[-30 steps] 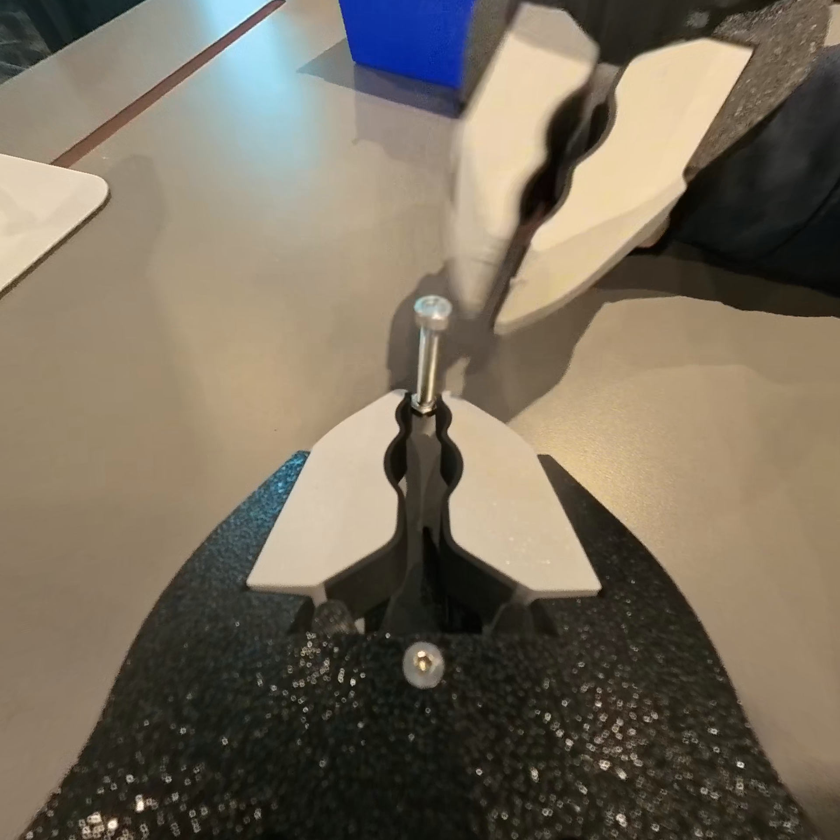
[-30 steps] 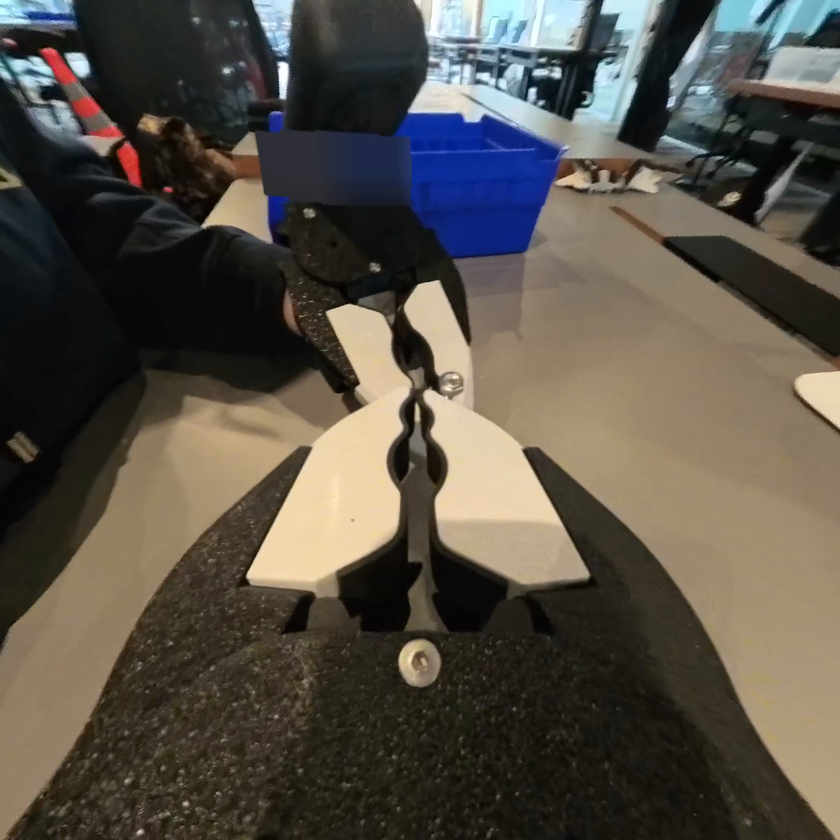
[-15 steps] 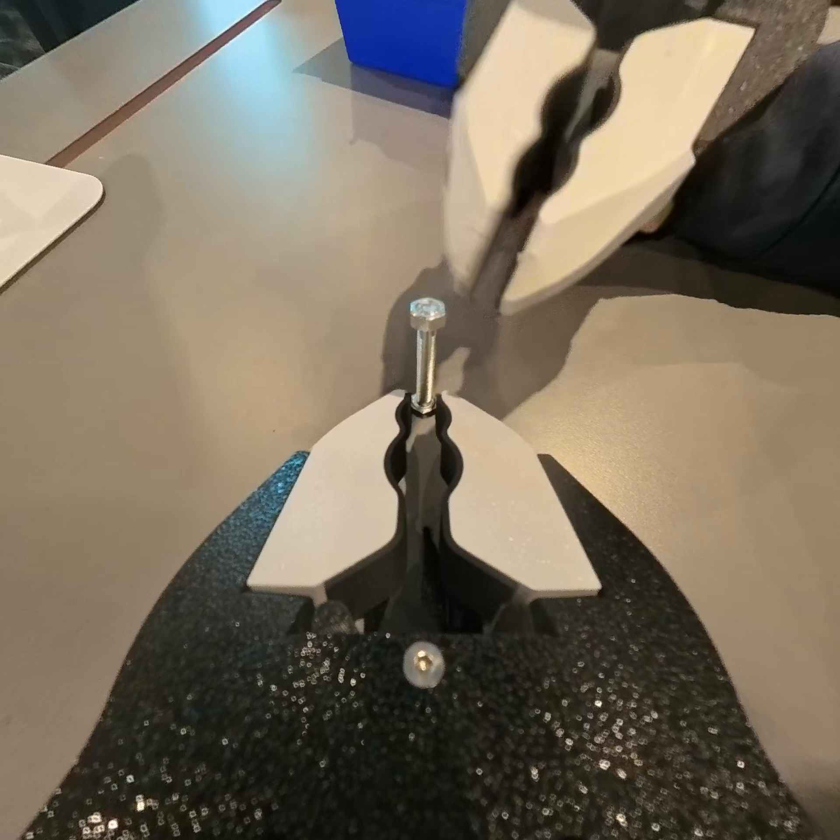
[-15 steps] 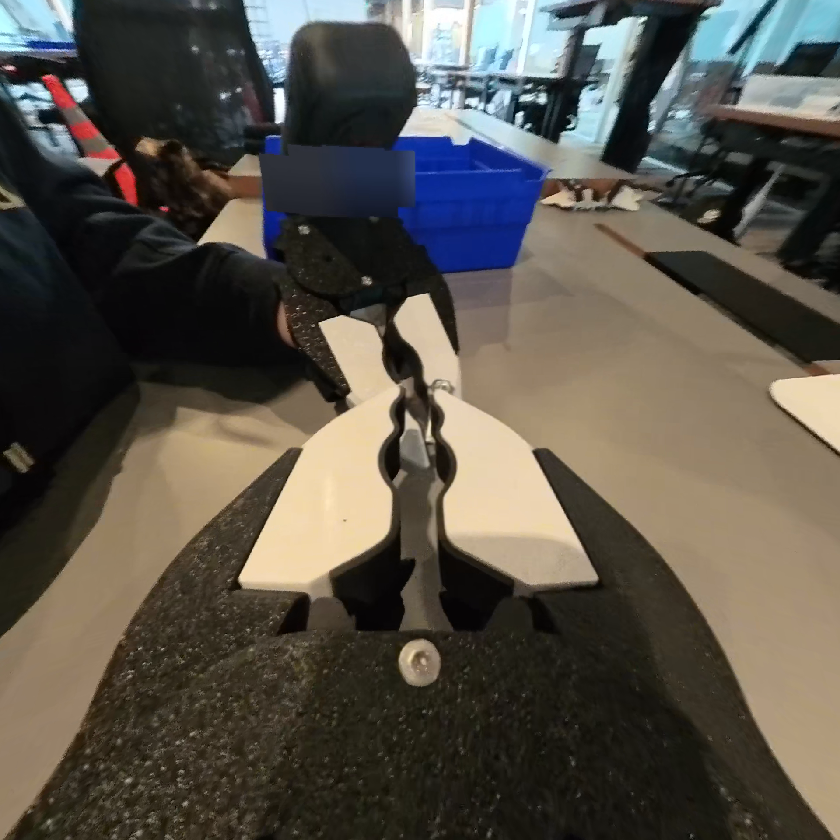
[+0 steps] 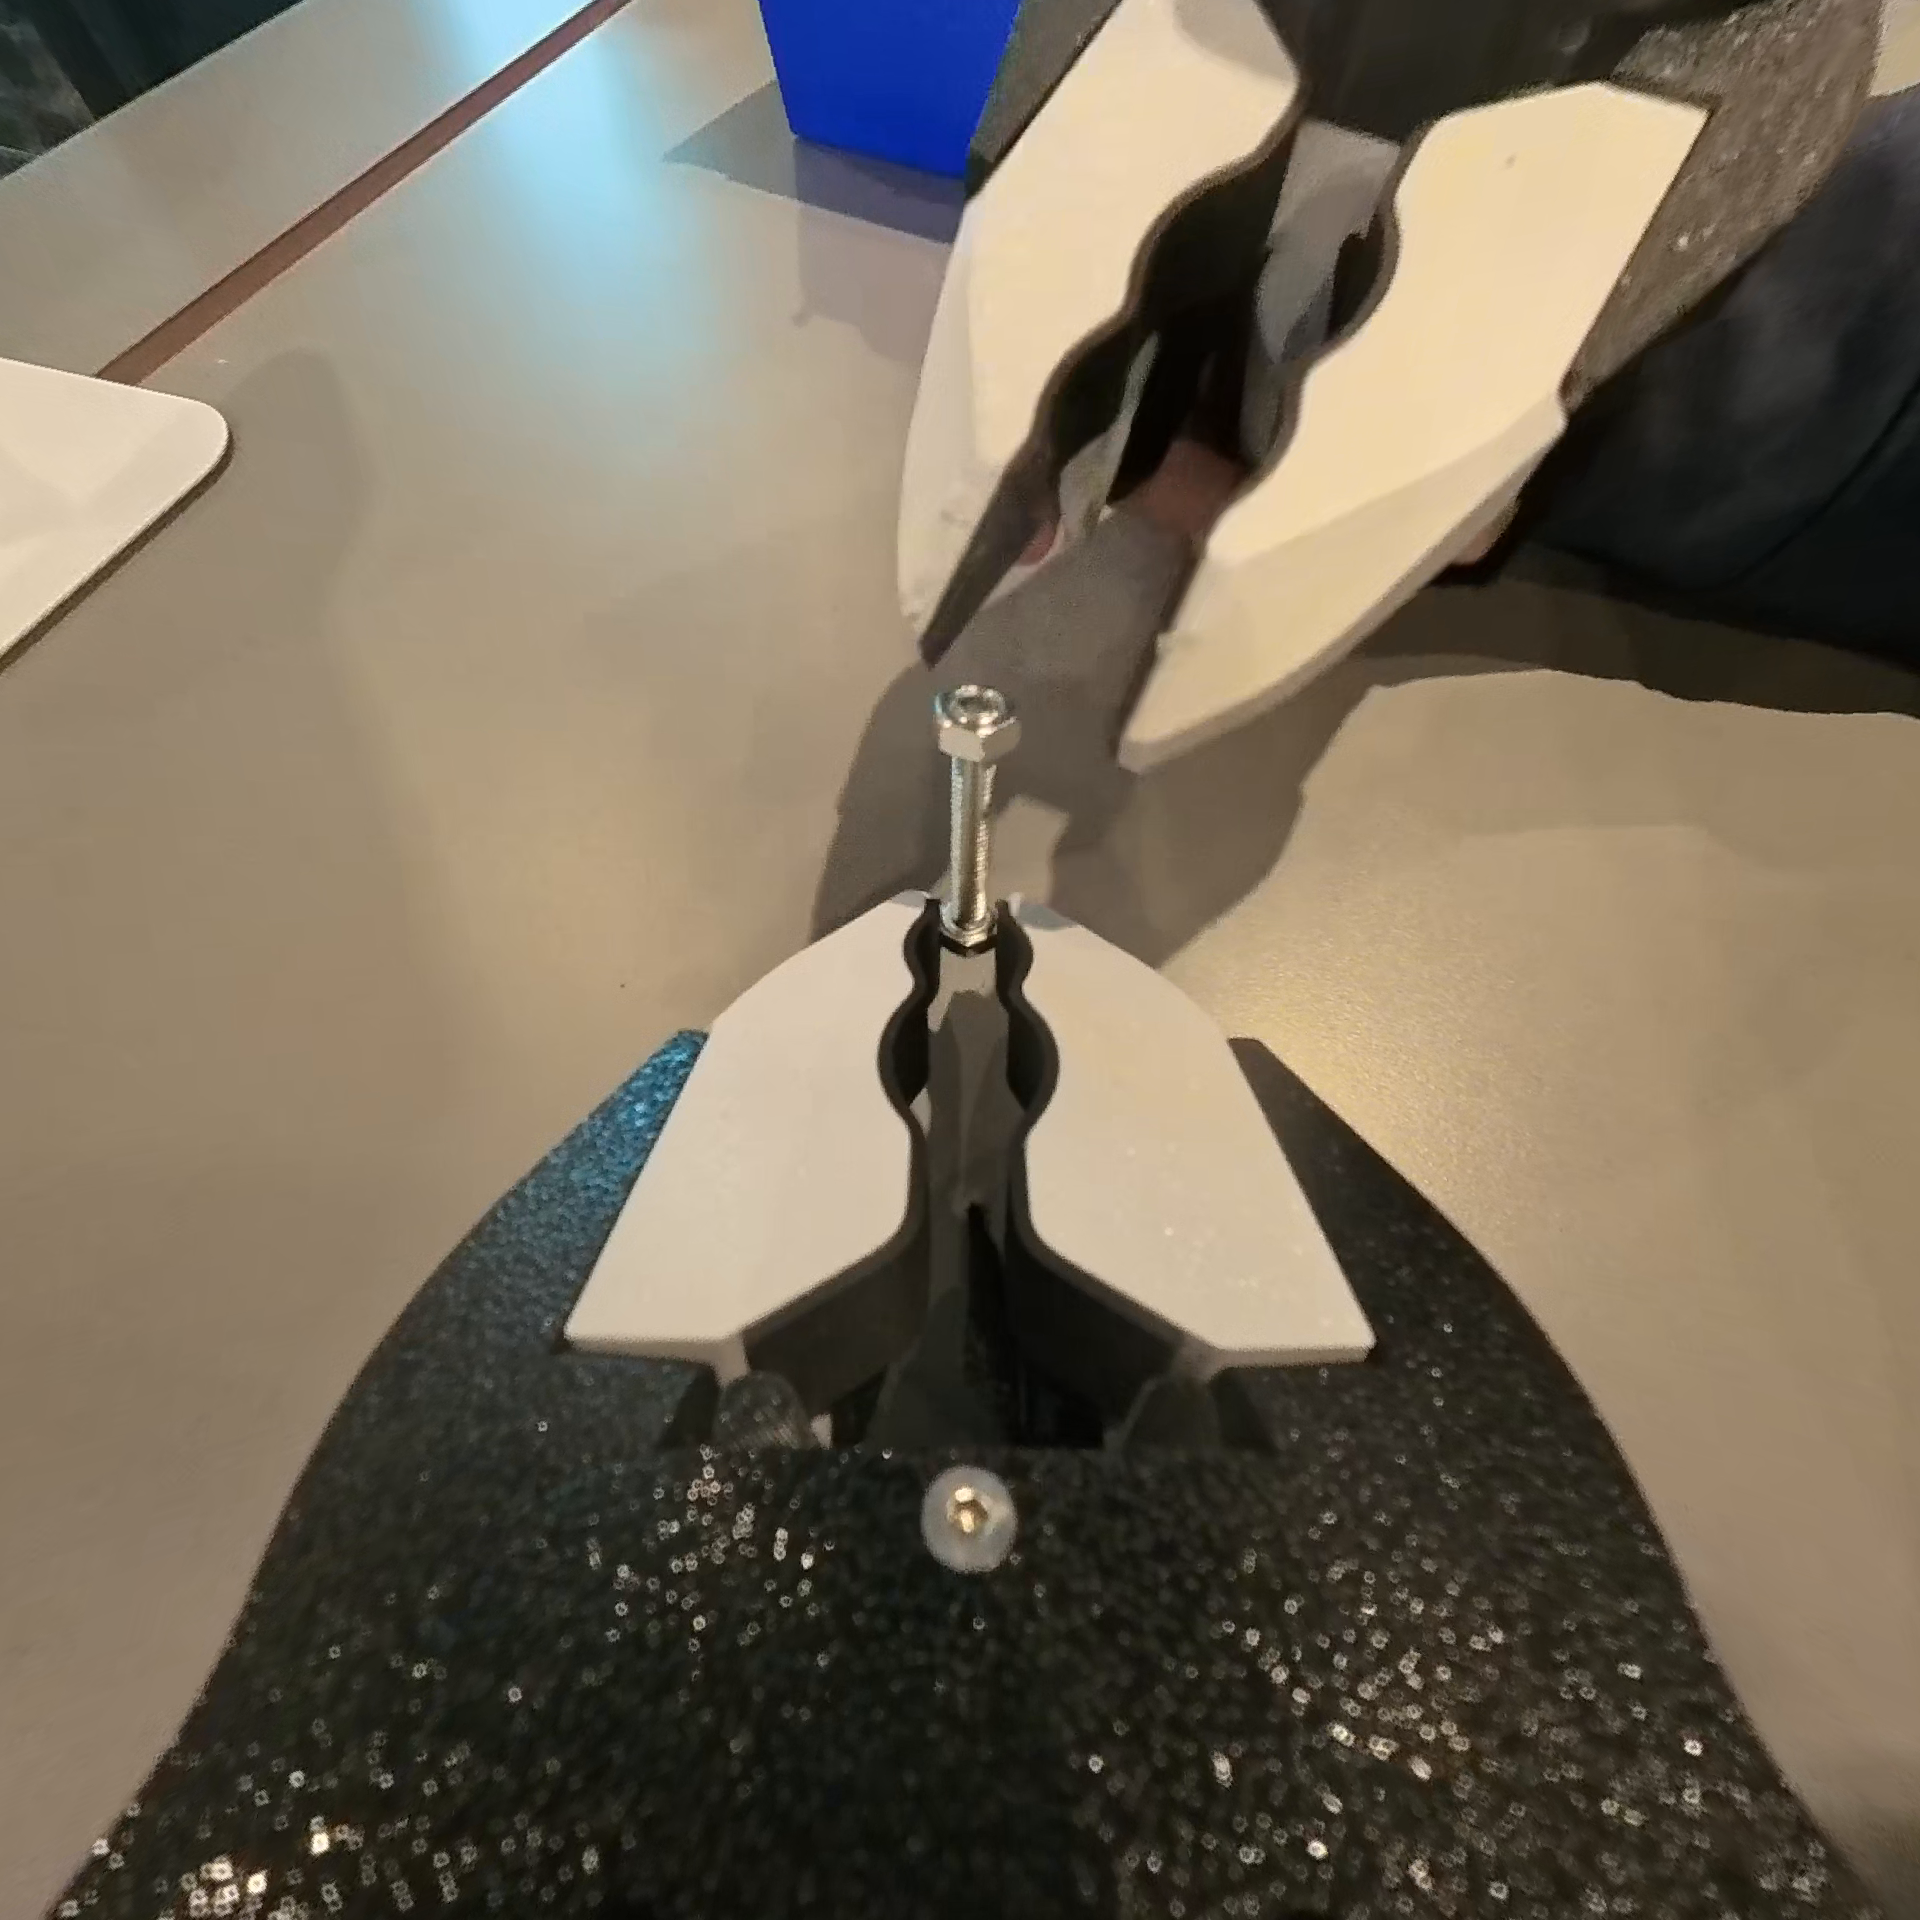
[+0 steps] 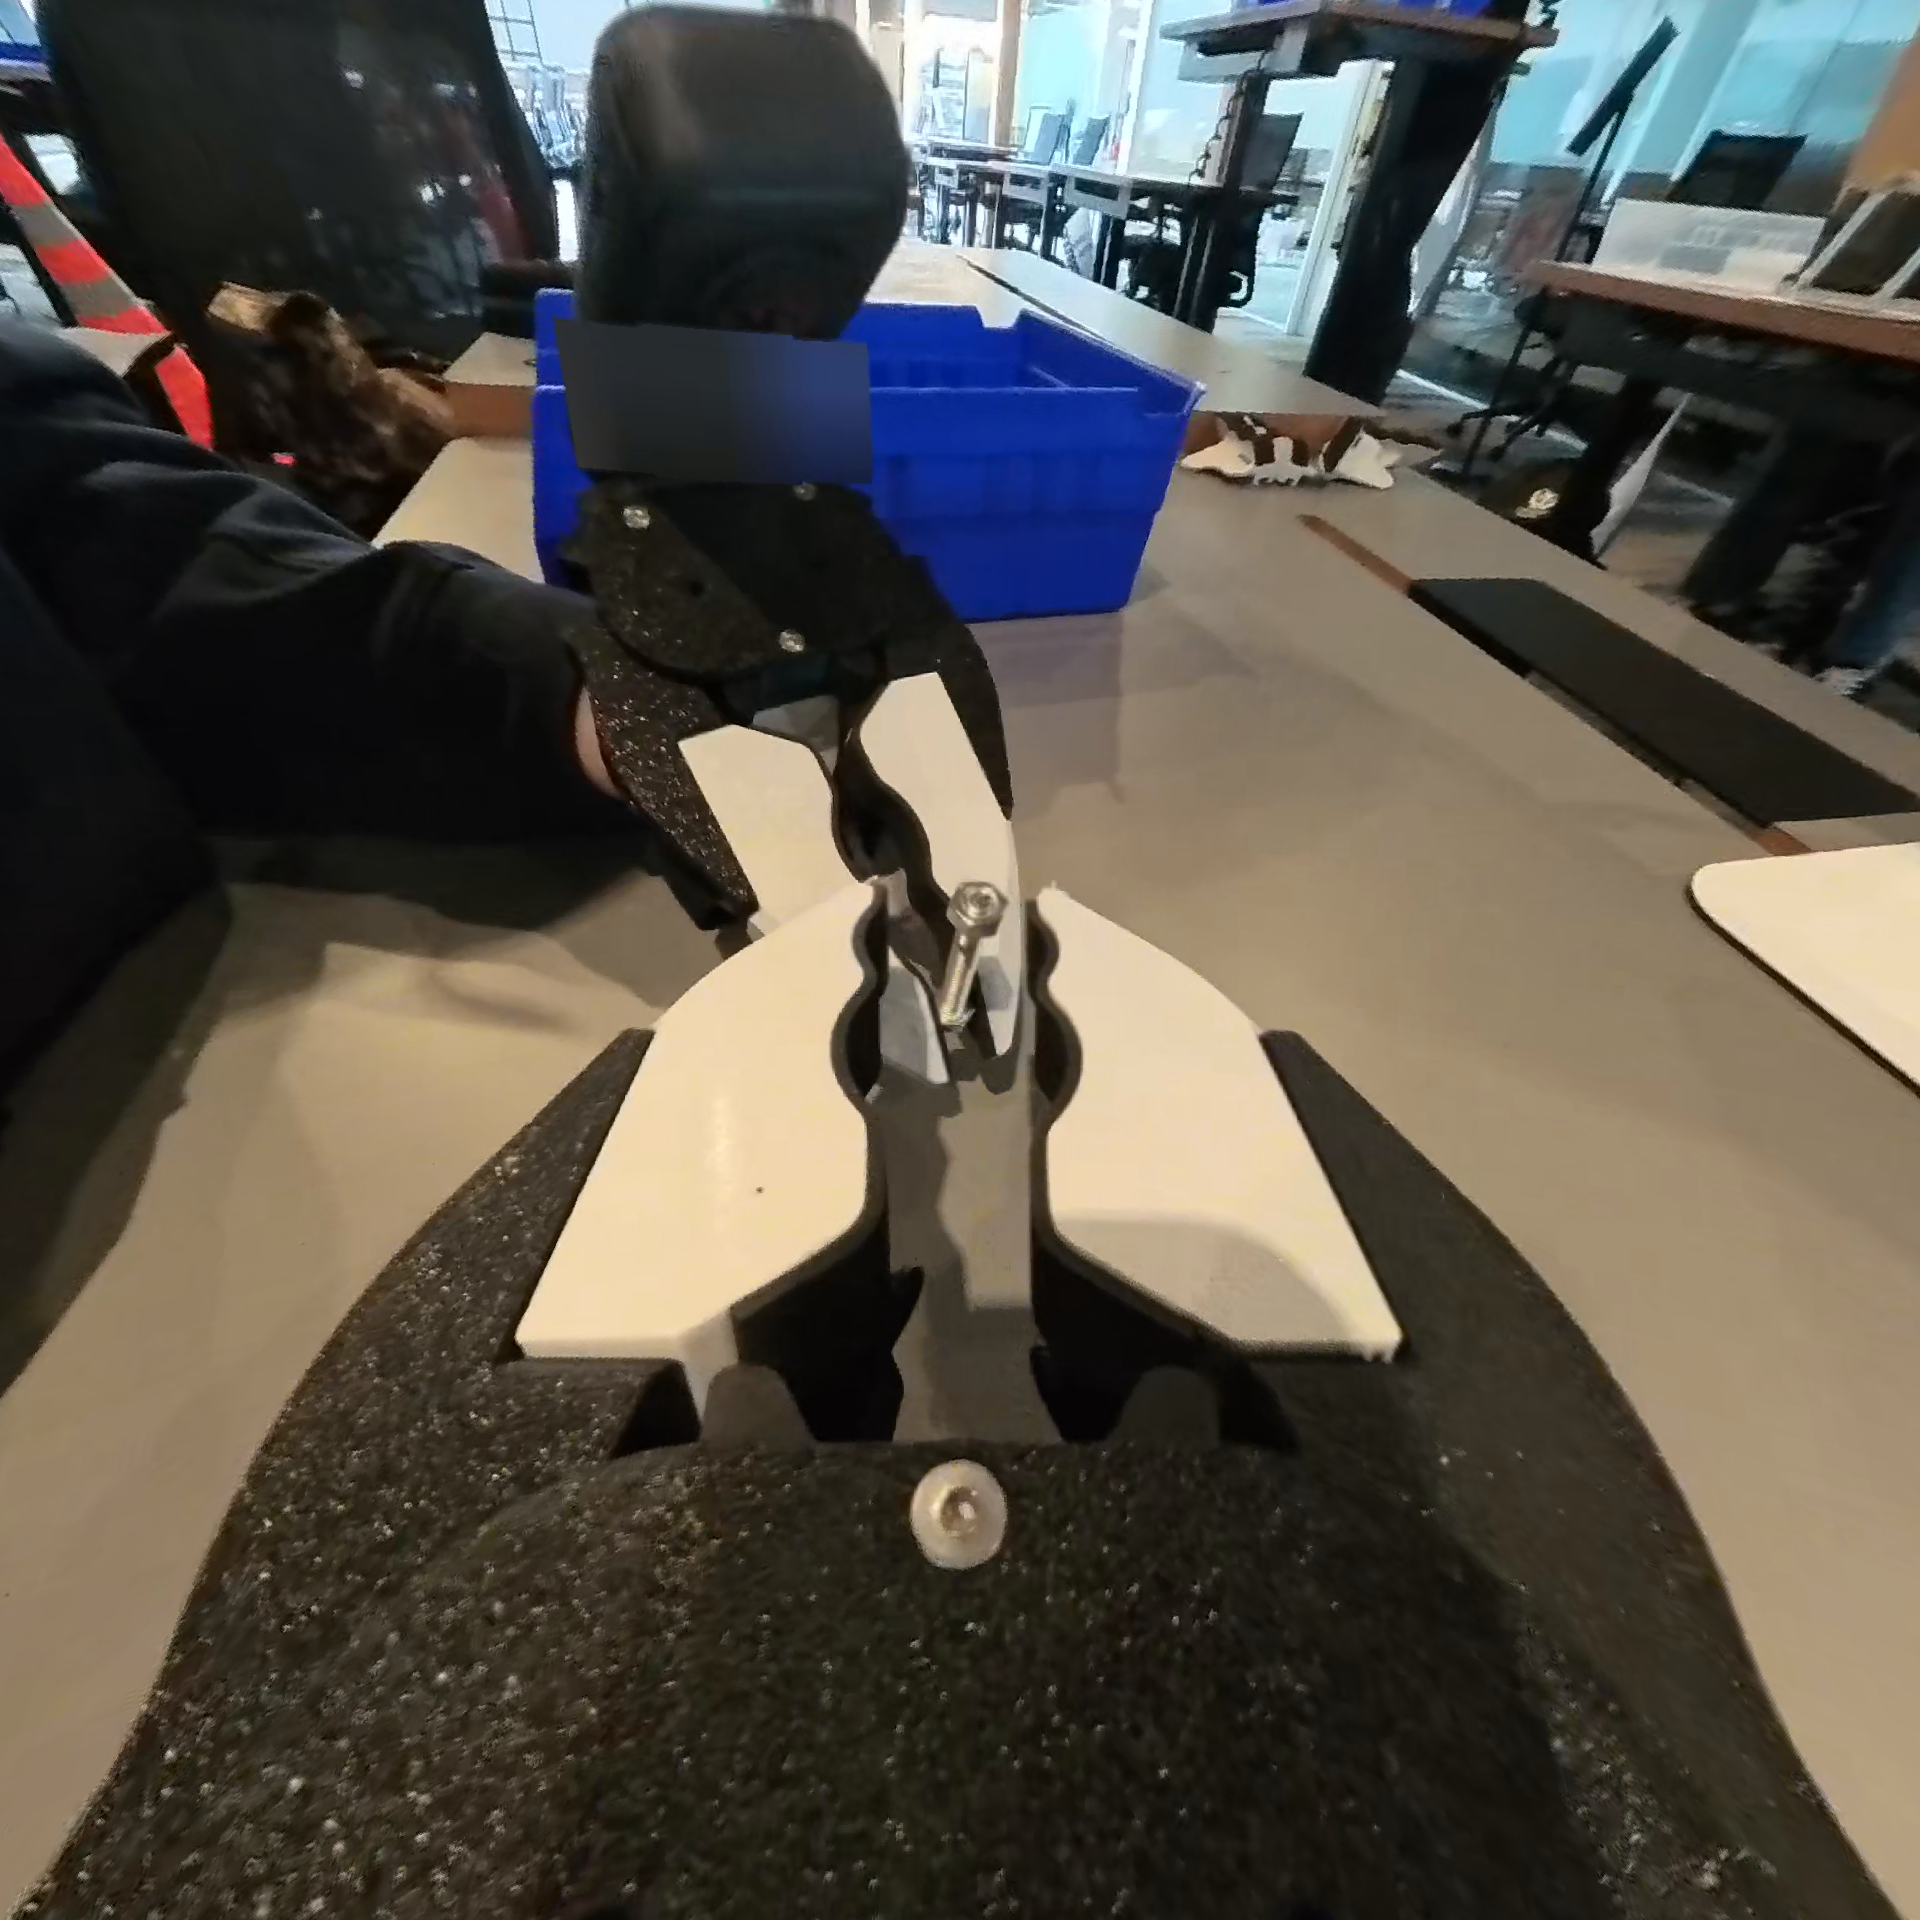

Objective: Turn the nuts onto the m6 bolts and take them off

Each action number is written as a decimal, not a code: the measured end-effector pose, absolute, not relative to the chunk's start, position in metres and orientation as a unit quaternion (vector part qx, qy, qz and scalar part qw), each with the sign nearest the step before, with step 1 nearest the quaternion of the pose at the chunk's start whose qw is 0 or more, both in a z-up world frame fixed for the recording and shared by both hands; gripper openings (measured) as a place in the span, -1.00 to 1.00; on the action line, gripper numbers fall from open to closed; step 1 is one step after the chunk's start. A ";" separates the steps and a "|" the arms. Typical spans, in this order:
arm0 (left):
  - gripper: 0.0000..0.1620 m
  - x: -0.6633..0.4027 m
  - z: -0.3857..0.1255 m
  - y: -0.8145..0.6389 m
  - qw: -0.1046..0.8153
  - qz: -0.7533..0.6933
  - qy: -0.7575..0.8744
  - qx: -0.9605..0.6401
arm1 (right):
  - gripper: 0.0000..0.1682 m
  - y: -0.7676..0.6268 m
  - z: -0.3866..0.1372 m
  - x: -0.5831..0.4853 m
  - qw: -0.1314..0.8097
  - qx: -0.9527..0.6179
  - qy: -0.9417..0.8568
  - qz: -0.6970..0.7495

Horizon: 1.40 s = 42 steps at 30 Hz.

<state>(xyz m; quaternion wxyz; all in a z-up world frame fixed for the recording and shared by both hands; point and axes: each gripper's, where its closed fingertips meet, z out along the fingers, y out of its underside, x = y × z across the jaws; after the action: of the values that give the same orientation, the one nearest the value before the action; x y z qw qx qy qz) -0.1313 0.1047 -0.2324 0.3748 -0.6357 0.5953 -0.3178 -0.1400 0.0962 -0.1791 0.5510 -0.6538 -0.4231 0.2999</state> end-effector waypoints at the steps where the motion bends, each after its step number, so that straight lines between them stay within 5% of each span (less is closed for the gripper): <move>1: -0.88 -0.131 -0.232 0.105 0.375 -0.318 0.595 -0.636 | -0.70 0.096 -0.181 -0.141 0.549 -0.655 -0.425 0.298; 5: -0.88 -0.131 -0.232 0.105 0.375 -0.319 0.594 -0.636 | -0.99 0.085 -0.182 -0.143 0.517 -0.653 -0.442 0.334; 11: -0.88 -0.131 -0.232 0.104 0.375 -0.318 0.596 -0.635 | -0.75 0.097 -0.179 -0.139 0.549 -0.657 -0.419 0.303; 16: -0.88 -0.132 -0.233 0.104 0.368 -0.321 0.595 -0.639 | -0.95 0.087 -0.182 -0.141 0.521 -0.656 -0.436 0.330; 23: -0.88 -0.132 -0.233 0.104 0.370 -0.320 0.595 -0.637 | -0.70 0.100 -0.181 -0.138 0.550 -0.662 -0.415 0.295; 27: -0.88 -0.132 -0.232 0.104 0.372 -0.323 0.592 -0.638 | -0.94 0.087 -0.182 -0.144 0.532 -0.648 -0.442 0.319; 35: -0.88 -0.132 -0.232 0.104 0.371 -0.320 0.594 -0.638 | -0.80 0.100 -0.174 -0.139 0.579 -0.643 -0.418 0.278; 42: -0.88 -0.132 -0.233 0.104 0.371 -0.320 0.593 -0.639 | -1.00 0.092 -0.177 -0.140 0.550 -0.647 -0.432 0.303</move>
<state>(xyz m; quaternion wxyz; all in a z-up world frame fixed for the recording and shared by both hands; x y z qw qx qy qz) -0.1319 0.1040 -0.2327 0.3706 -0.6395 0.5928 -0.3199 -0.1399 0.0922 -0.1765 0.5498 -0.6475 -0.4318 0.3034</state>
